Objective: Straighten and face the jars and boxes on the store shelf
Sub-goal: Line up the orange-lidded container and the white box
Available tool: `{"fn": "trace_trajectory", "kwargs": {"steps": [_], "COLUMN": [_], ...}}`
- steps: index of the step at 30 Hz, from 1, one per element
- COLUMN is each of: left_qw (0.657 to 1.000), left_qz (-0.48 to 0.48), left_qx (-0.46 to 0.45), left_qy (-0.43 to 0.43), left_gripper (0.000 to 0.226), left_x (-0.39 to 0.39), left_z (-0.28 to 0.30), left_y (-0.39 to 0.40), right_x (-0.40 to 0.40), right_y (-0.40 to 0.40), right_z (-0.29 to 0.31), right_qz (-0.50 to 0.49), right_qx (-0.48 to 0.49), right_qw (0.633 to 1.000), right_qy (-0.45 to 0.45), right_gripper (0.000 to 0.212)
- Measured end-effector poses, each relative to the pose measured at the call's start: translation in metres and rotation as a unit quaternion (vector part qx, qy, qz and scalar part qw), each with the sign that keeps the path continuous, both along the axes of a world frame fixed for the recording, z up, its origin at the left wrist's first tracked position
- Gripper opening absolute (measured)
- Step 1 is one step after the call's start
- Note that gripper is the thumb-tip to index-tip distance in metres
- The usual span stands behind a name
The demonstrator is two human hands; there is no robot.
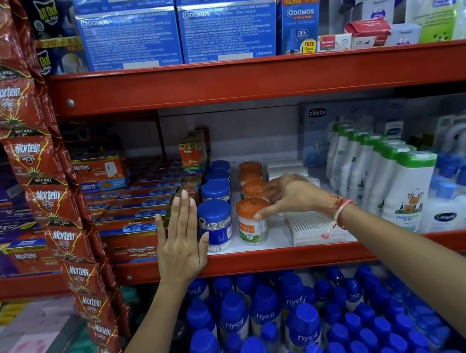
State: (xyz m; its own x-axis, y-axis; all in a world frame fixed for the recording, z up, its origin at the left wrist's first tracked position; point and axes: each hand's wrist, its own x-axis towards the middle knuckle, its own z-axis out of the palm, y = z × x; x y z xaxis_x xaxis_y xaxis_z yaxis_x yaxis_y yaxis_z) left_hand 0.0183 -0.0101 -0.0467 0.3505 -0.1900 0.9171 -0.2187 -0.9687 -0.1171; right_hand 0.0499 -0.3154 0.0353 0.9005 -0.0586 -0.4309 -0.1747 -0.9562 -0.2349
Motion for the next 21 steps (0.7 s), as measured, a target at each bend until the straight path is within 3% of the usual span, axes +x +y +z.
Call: {"fn": "trace_trajectory", "kwargs": {"steps": [1, 2, 5, 12, 17, 21], "left_qw": [1.000, 1.000, 1.000, 0.999, 0.999, 0.999], "left_qz": [0.008, 0.009, 0.010, 0.013, 0.026, 0.025], "left_qx": [0.001, 0.000, 0.009, 0.013, 0.023, 0.021], "left_qy": [-0.002, 0.004, 0.017, 0.032, 0.022, 0.027], "left_gripper": [0.061, 0.061, 0.061, 0.062, 0.063, 0.064], "left_x": [0.000, 0.000, -0.003, -0.011, -0.009, -0.006], "left_z": [-0.002, 0.000, 0.002, 0.001, 0.002, -0.001], "left_y": [0.000, 0.000, 0.000, -0.008, -0.007, -0.006], "right_x": [0.054, 0.056, -0.016, -0.033, -0.029, -0.026], "right_y": [-0.019, -0.031, 0.008, -0.011, -0.011, -0.013], "right_z": [-0.026, -0.019, 0.051, 0.061, 0.055, 0.053], "right_qz": [0.024, 0.087, 0.186, 0.196, 0.190, 0.189], "right_qx": [0.023, -0.021, 0.013, -0.118, -0.097, -0.068], "right_qw": [0.999, 0.993, 0.964, 0.970, 0.976, 0.978], "right_qy": [-0.041, -0.075, -0.190, -0.077, -0.036, -0.063], "right_gripper": [0.070, 0.076, 0.065, 0.085, 0.091, 0.093]}}
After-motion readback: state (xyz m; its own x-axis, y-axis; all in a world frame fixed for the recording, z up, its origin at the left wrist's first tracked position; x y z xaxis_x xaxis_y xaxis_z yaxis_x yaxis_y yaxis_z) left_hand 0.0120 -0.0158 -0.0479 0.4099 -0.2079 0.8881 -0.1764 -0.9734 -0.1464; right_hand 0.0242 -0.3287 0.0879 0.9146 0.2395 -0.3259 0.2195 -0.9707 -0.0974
